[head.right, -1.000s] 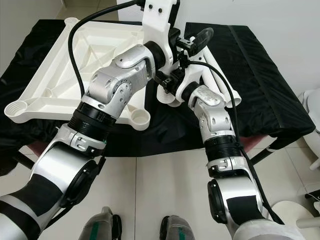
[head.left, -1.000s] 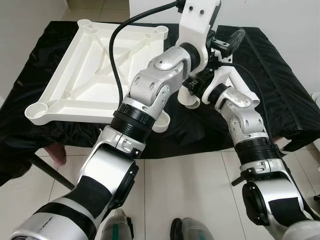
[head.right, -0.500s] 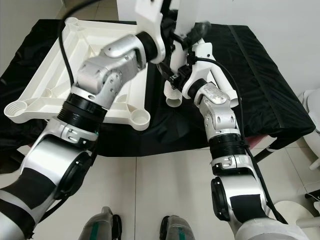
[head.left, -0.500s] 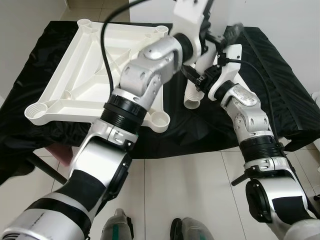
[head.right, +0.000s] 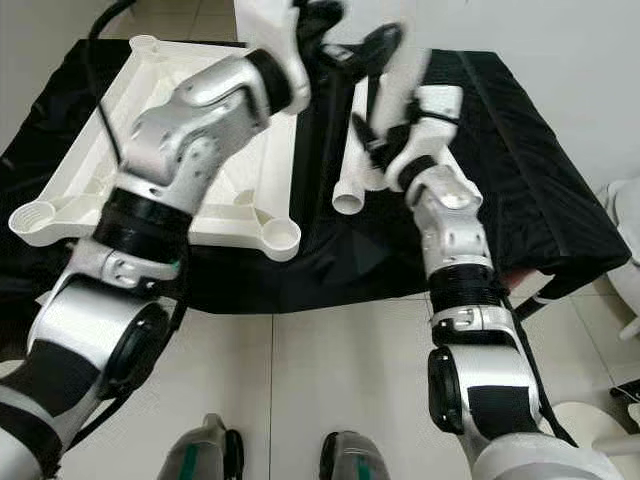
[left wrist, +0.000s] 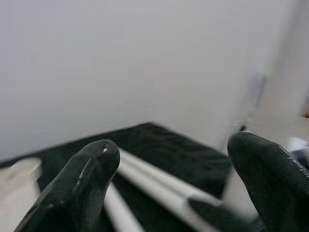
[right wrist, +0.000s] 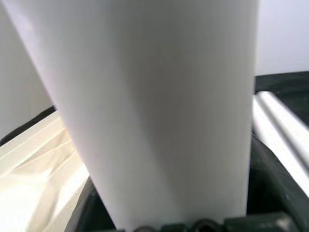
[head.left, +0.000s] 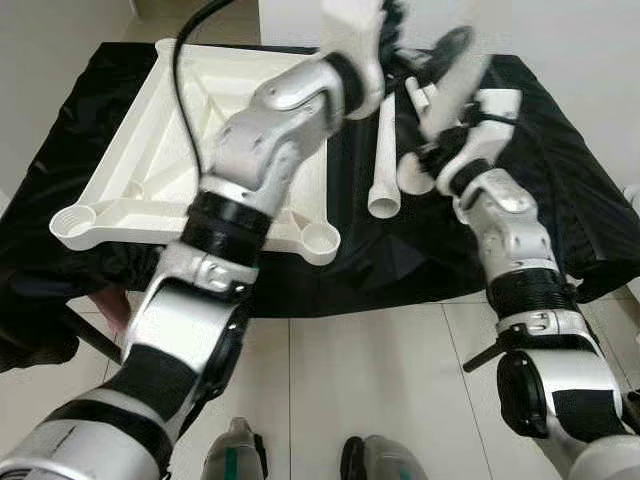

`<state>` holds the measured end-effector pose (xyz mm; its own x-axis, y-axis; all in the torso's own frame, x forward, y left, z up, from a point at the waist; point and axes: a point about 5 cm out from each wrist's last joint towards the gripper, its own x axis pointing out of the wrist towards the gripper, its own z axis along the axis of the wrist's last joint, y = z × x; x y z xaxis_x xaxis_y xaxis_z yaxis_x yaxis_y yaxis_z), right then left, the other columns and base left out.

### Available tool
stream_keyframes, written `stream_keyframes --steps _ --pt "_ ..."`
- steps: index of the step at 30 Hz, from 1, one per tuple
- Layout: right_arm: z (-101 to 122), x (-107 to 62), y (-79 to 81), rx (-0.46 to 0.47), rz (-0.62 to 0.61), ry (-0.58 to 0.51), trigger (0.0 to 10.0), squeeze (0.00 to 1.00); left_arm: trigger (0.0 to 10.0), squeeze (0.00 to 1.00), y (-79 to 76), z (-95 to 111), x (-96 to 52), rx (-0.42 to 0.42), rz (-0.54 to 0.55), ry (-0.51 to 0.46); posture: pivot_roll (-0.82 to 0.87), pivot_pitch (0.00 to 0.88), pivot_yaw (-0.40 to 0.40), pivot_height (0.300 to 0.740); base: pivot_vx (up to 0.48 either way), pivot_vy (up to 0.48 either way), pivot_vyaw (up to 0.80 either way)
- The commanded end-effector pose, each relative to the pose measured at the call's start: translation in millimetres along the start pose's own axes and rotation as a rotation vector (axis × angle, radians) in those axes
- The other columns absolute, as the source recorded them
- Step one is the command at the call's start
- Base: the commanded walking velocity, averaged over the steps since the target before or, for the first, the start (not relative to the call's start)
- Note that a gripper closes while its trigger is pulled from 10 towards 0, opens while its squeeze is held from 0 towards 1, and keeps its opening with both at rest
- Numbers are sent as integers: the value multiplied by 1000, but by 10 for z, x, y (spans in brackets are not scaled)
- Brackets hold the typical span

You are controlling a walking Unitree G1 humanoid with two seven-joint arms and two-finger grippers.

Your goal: Building children table

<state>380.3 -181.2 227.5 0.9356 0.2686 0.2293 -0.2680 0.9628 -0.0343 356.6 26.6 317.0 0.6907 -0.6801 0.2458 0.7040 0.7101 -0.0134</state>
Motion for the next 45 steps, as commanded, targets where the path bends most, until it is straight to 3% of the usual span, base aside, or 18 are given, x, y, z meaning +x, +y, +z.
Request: stream_keyframes --steps 1,8,12,17,21,25,32,35,37,39,41,43,45 --pt "-1 10 17 13 -7 -11 10000 0 10000 0 -44 62 4 -1 -12 -16 -13 0 -16 740 0 0 0" --pt "-30 -4 -11 59 -86 -22 10000 0 10000 0 9 -34 -114 -34 20 0 -14 9 -12 740 0 0 0" --pt "-42 -44 54 85 -115 -63 10000 0 10000 0 187 -322 -302 19 153 54 -17 12 -9 740 0 0 0" --pt "-21 -79 126 90 -114 -99 10000 0 10000 0 345 -448 -418 31 270 75 -28 11 -8 740 0 0 0" --pt "5 -117 227 94 -124 -133 10000 0 10000 0 542 -548 -595 17 425 70 -36 9 -11 740 0 0 0" --pt "-37 -163 364 65 -119 -144 10000 0 10000 0 703 -700 -807 82 555 100 -46 4 -11 740 0 0 0" --pt "-133 -221 441 22 -122 -130 10000 0 10000 0 687 -861 -942 99 558 114 -49 0 -7 740 0 0 0" --pt "-224 -293 491 15 -121 -110 10000 0 10000 0 570 -1154 -1119 112 556 166 -65 0 7 740 0 0 0" --pt "-242 -318 502 12 -121 -104 10000 0 10000 0 549 -1245 -1196 113 566 180 -65 0 7 740 0 0 0" --pt "-280 -373 499 5 -128 -93 10000 0 10000 0 612 -1399 -1413 55 615 221 -69 0 8 740 0 0 0" --pt "-280 -373 499 5 -128 -93 10000 0 10000 0 612 -1399 -1413 55 615 221 -69 0 8 740 0 0 0" --pt "-326 -416 474 -2 -140 -78 10000 0 10000 0 753 -1416 -1602 20 678 231 -55 0 0 740 0 0 0" --pt "-367 -434 454 -16 -138 -67 10000 0 10000 0 872 -1361 -1709 39 707 224 -34 0 -12 740 0 0 0"
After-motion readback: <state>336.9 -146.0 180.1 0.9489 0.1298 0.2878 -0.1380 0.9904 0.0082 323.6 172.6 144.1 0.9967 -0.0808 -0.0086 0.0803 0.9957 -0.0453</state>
